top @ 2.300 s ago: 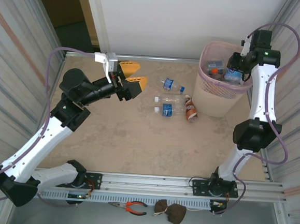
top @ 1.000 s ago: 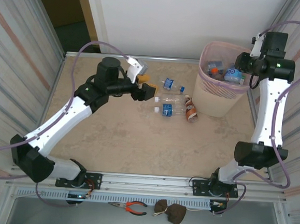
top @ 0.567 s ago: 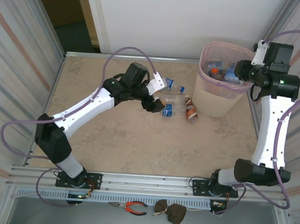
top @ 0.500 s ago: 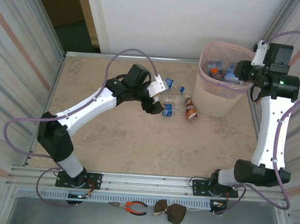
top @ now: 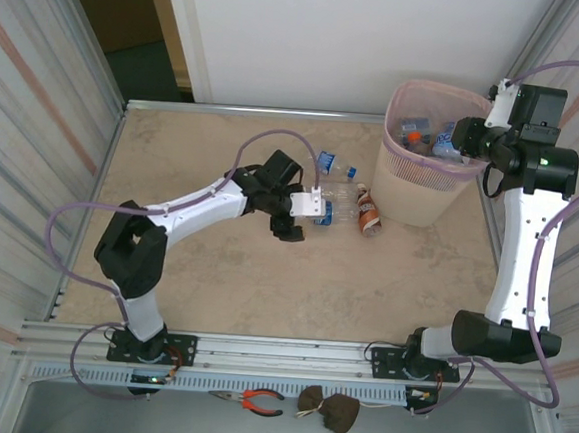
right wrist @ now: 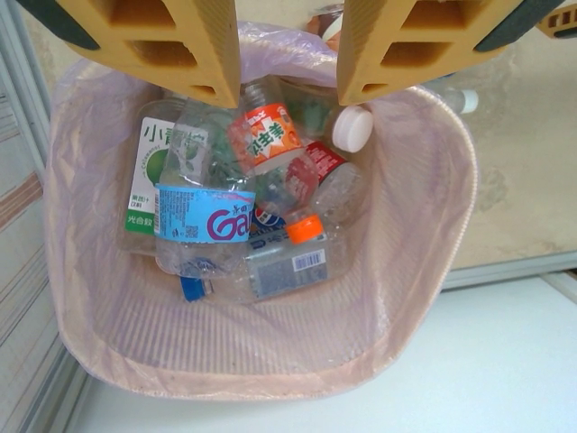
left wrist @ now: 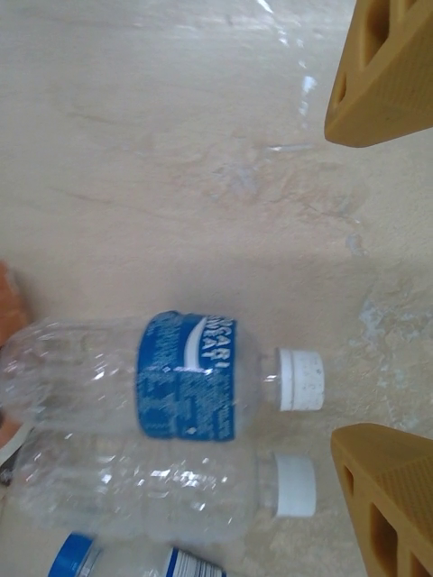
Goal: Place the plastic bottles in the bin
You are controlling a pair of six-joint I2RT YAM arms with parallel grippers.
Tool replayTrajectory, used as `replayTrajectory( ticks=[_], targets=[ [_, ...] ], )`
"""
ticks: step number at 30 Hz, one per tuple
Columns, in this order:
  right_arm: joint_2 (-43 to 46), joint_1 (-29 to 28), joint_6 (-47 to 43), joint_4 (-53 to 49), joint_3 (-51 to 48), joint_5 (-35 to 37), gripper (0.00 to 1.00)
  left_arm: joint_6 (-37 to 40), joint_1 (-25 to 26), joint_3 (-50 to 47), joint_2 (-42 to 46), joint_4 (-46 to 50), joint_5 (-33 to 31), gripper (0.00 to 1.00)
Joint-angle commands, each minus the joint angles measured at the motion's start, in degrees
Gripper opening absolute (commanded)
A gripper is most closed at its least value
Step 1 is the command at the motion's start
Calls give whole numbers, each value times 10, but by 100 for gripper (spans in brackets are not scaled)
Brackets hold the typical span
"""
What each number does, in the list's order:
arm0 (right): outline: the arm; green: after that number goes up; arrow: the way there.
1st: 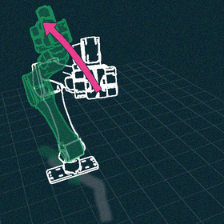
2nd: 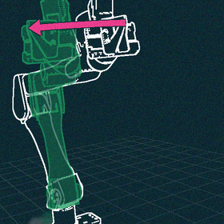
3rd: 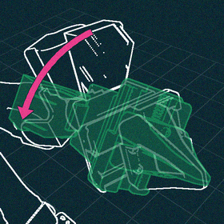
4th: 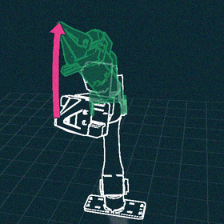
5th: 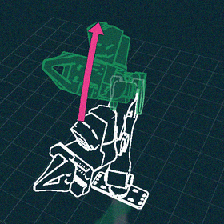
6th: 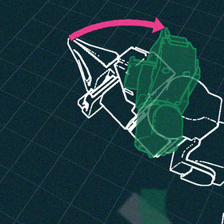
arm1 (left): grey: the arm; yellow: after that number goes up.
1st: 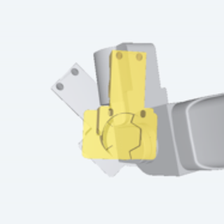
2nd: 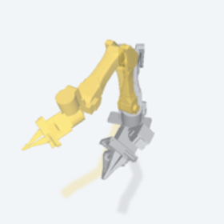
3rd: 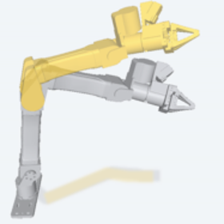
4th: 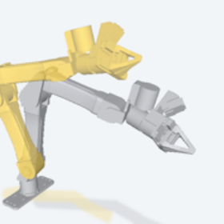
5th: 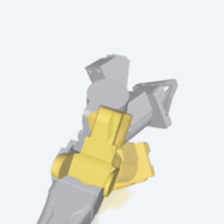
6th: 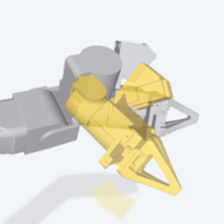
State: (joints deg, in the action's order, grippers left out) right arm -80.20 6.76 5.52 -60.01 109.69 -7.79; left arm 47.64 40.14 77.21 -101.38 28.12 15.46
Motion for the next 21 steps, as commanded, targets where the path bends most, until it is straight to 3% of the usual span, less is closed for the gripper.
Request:
replayTrajectory(
  ticks=[1, 10, 21],
  targets=[
    [20, -2, -1, 7, -5, -11, 33, 84, -29, -15, -9, -54, 72, 80],
    [25, -3, -4, 11, -8, -8, 33, 91, -58, 31, -92, -72, 110, 77],
    [25, -3, -9, 13, -11, -8, 33, 68, -64, 68, -162, -91, 96, 68]
  ],
)
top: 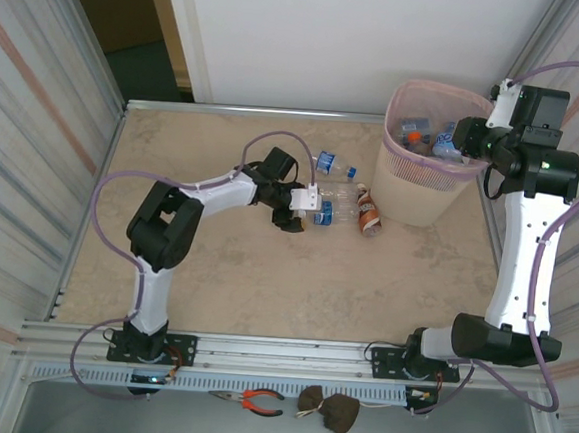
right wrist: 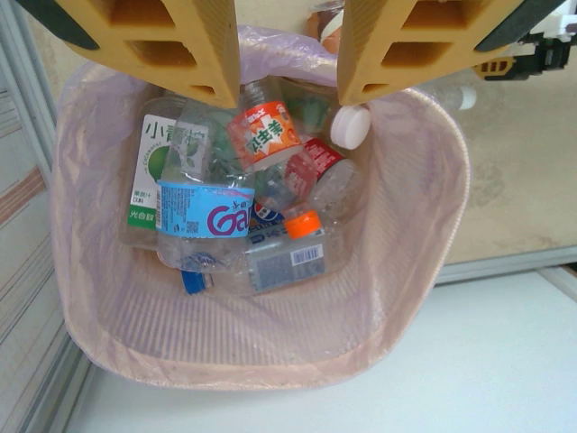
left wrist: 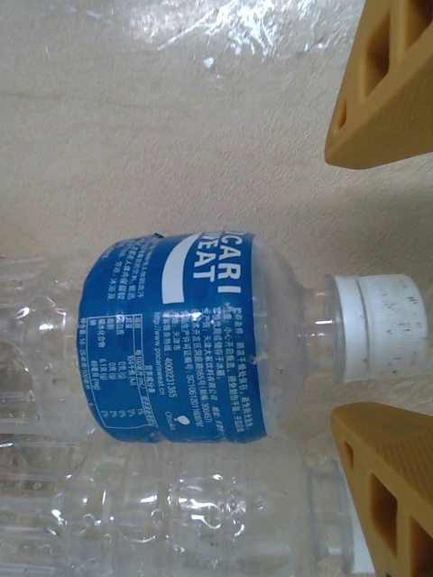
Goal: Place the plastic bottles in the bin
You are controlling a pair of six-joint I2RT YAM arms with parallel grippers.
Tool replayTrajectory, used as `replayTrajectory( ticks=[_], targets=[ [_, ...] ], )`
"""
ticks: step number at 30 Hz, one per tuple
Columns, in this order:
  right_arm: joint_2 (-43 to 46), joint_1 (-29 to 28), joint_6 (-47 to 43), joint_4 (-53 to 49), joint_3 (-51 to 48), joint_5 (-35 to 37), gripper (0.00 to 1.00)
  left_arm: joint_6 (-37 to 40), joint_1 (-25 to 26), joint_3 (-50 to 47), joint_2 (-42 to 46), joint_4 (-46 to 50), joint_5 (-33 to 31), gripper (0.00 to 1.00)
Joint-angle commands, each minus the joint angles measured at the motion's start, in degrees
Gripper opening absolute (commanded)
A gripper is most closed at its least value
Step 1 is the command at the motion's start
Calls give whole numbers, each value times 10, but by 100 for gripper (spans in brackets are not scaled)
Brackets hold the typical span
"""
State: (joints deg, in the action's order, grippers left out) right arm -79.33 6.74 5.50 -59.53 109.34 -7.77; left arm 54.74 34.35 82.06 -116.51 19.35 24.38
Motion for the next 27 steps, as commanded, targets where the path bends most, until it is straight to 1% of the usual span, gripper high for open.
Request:
replayTrajectory(
  ticks=[1, 6, 17, 20, 27],
  targets=[
    [16, -3, -10, 9, -7, -8, 33, -1, -7, 20, -13, 0, 8, 68],
    [18, -3, -13, 10, -11, -9, 34, -2, -7, 16, -21, -2, 4, 63],
    [23, -3, -14, 14, -15, -11, 34, -5, -7, 28, -32, -1, -19, 58],
    [25, -3, -14, 15, -15, -10, 34, -5, -7, 31, -48, 0, -21, 54],
    [31, -3, -15, 15, -15, -10, 33, -5, -7, 32, -45, 8, -21, 43]
  ],
)
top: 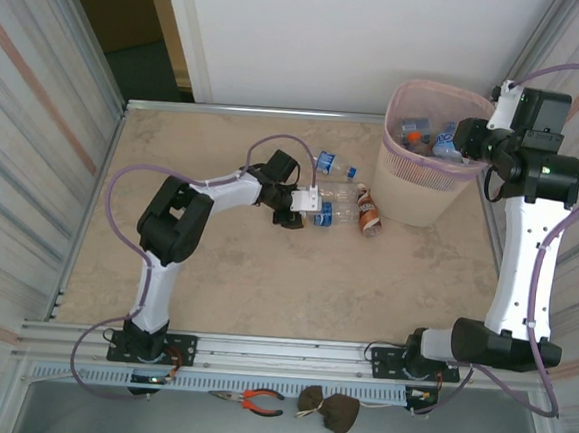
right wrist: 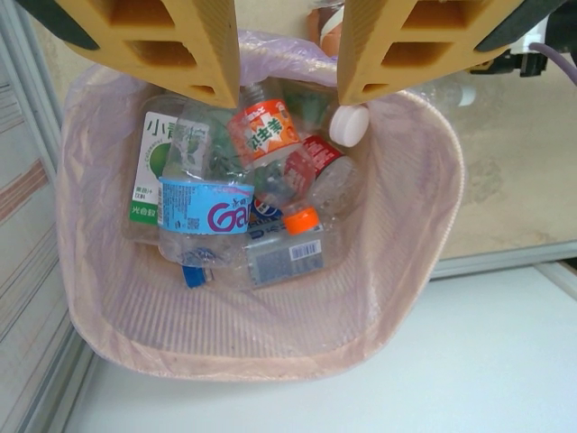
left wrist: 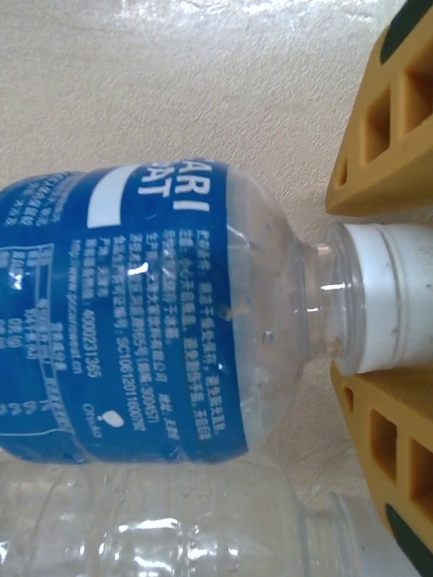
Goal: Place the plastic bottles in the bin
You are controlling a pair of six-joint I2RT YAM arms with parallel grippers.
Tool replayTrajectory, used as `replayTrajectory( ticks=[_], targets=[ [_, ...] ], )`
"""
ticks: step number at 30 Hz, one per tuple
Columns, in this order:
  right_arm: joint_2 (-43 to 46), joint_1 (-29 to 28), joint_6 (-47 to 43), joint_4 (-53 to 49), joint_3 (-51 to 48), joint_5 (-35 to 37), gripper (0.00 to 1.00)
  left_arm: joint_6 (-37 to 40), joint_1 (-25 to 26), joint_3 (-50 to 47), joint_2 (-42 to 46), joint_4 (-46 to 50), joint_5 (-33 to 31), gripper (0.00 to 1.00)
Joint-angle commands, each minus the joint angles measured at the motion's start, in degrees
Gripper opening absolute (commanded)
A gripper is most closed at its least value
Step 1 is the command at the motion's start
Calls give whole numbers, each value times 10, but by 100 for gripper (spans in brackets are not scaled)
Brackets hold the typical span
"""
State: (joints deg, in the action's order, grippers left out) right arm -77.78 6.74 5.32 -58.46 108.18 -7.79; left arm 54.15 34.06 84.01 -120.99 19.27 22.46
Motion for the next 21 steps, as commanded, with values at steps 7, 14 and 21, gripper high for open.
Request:
replayTrajectory(
  ticks=[7, 14, 21],
  targets=[
    [28, -3, -8, 8, -3, -18, 33, -2, -4, -13, 40, 18, -5, 33],
    [51, -6, 11, 21, -36, -48, 33, -29, -4, -70, 119, 7, 2, 29],
    [96, -7, 58, 75, -87, -134, 34, -77, -4, -126, 217, -26, 21, 27]
  ],
)
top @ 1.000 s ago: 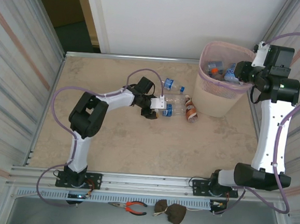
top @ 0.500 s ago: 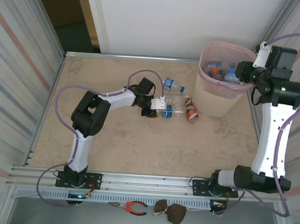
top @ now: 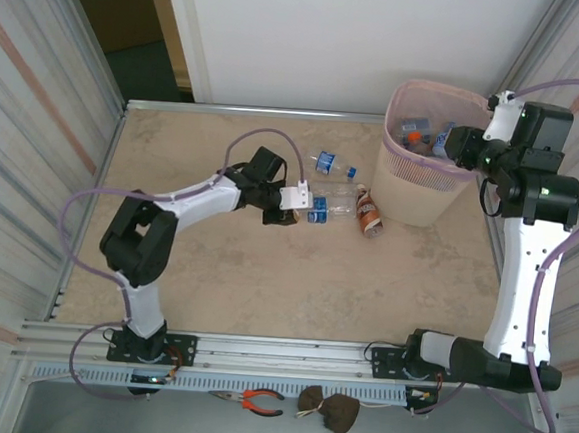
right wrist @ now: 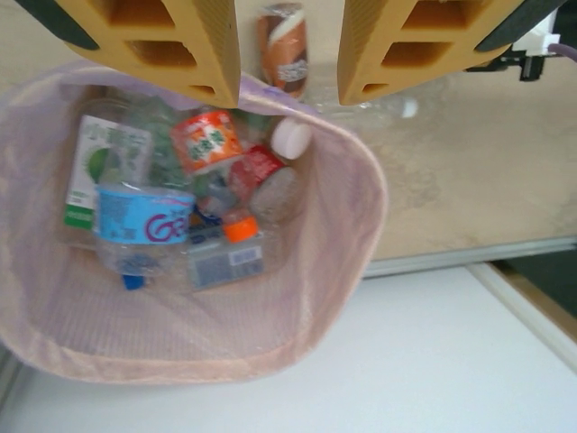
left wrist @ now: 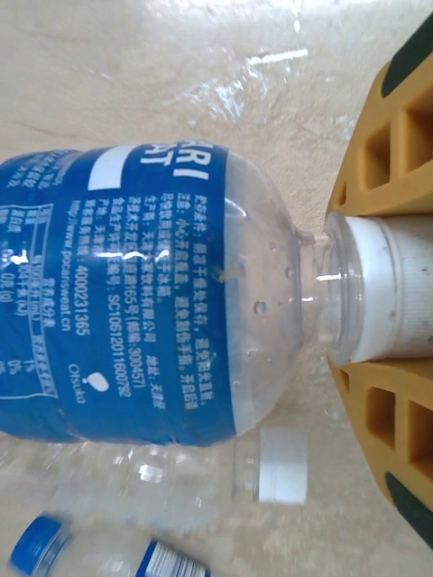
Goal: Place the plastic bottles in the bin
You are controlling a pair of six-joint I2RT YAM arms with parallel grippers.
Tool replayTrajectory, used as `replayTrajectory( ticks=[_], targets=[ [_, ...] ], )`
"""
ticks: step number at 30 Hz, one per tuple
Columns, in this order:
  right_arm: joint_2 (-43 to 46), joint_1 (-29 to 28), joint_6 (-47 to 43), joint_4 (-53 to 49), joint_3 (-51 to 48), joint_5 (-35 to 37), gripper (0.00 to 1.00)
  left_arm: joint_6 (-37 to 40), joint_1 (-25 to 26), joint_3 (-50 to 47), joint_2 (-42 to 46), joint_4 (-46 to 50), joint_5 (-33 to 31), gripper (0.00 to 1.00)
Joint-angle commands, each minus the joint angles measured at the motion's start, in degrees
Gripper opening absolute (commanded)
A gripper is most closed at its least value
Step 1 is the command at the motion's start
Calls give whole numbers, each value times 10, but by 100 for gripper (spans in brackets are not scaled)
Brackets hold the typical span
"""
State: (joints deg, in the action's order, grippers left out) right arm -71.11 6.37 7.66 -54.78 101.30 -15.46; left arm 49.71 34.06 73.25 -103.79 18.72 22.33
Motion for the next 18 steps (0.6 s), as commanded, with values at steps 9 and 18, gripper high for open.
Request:
replayTrajectory(
  ticks=[9, 18],
  targets=[
    [131, -4, 199, 304, -192, -206, 44, -139, 1, -53, 164, -118, 50, 27],
    [153, -43, 279, 426, -259, -245, 64, -253, 26, -50, 232, -231, 39, 27]
  ],
)
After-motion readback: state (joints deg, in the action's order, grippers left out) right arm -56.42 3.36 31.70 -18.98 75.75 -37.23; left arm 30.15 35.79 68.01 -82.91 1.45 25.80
